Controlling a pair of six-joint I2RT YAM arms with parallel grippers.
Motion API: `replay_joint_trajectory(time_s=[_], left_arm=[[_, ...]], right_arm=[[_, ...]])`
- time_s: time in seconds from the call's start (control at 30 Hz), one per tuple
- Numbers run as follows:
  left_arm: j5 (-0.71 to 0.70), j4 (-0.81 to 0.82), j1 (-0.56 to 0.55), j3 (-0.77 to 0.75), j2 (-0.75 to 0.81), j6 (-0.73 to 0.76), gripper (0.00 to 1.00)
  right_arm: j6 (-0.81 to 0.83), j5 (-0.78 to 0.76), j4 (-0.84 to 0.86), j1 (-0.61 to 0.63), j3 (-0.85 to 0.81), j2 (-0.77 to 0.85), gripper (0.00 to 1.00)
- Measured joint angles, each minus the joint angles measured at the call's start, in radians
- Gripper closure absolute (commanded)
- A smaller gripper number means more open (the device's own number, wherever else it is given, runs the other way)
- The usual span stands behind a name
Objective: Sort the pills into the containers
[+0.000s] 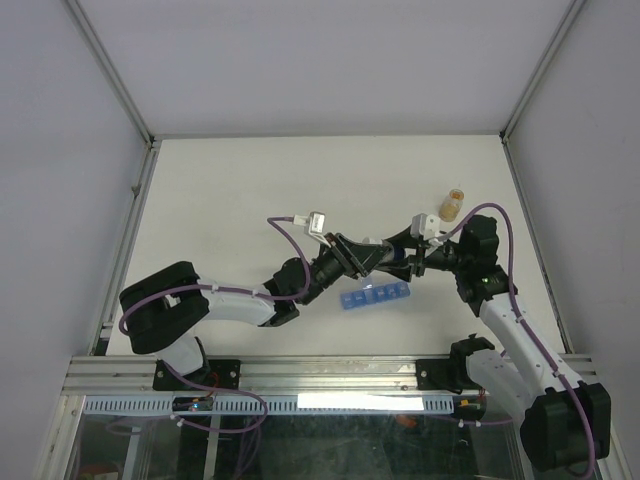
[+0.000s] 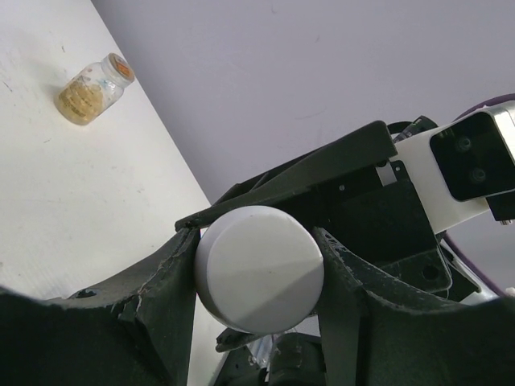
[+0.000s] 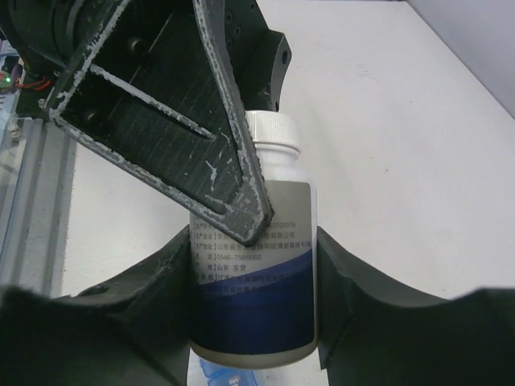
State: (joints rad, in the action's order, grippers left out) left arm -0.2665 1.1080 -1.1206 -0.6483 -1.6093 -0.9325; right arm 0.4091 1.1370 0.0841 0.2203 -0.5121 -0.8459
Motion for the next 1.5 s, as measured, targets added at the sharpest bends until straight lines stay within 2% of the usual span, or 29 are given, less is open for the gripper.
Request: replay_joint_trajectory(time_s=[0.1,0.17,0.33,0.43,0.63,0.7,0.77,0.83,0.9,1.2,1.23,1.27,1.43,1.5], left_arm=[[0.000,0.000,0.000,0.000,-0.003,-0.007,0.60],[0.000,0.000,0.000,0.000,-0.003,-0.005,0.49],[0.000,-0.016,0.000,0.000,0.012,0.009,0.41],[-0.002,-0.047,-0.004,0.000,0.037,0.019,0.40],[-0.004,-0.097,-0.006,0.000,0.060,0.034,0.53],[-0.004,-0.111,-0.006,-0.004,0.060,0.034,0.67],[-0.003,-0.131,-0.006,-0.013,0.060,0.034,0.75],[-0.002,-0.142,-0.006,-0.017,0.060,0.035,0.78],[-0.001,-0.149,-0.006,-0.020,0.060,0.034,0.81],[0.006,-0.160,-0.006,-0.033,0.053,0.029,0.83],[0.006,-0.160,-0.006,-0.035,0.050,0.028,0.83],[0.006,-0.159,-0.006,-0.037,0.048,0.027,0.83],[0.007,-0.158,-0.006,-0.056,0.032,0.007,0.82],[0.007,-0.158,-0.006,-0.060,0.028,0.002,0.81]], right_arm=[[0.012,-0.007,-0.010,0.000,0.000,0.001,0.77],[0.020,-0.006,-0.024,0.000,-0.006,0.001,0.83],[0.039,0.002,-0.046,0.000,-0.018,0.001,0.86],[0.045,0.011,-0.054,0.000,-0.027,0.002,0.86],[0.061,0.025,-0.077,-0.001,-0.029,0.003,0.86],[0.072,0.022,-0.091,-0.001,-0.029,0.003,0.85],[0.077,0.021,-0.098,-0.003,-0.029,0.003,0.78],[0.083,0.021,-0.105,-0.004,-0.029,0.003,0.66],[0.085,0.021,-0.110,-0.005,-0.029,0.003,0.62],[0.086,0.011,-0.110,-0.008,-0.029,0.004,0.62],[0.086,0.008,-0.108,-0.008,-0.029,0.005,0.38],[0.085,0.005,-0.106,-0.009,-0.029,0.005,0.32],[0.077,0.002,-0.089,-0.003,-0.028,0.010,0.29],[0.075,0.002,-0.082,-0.002,-0.028,0.013,0.33]])
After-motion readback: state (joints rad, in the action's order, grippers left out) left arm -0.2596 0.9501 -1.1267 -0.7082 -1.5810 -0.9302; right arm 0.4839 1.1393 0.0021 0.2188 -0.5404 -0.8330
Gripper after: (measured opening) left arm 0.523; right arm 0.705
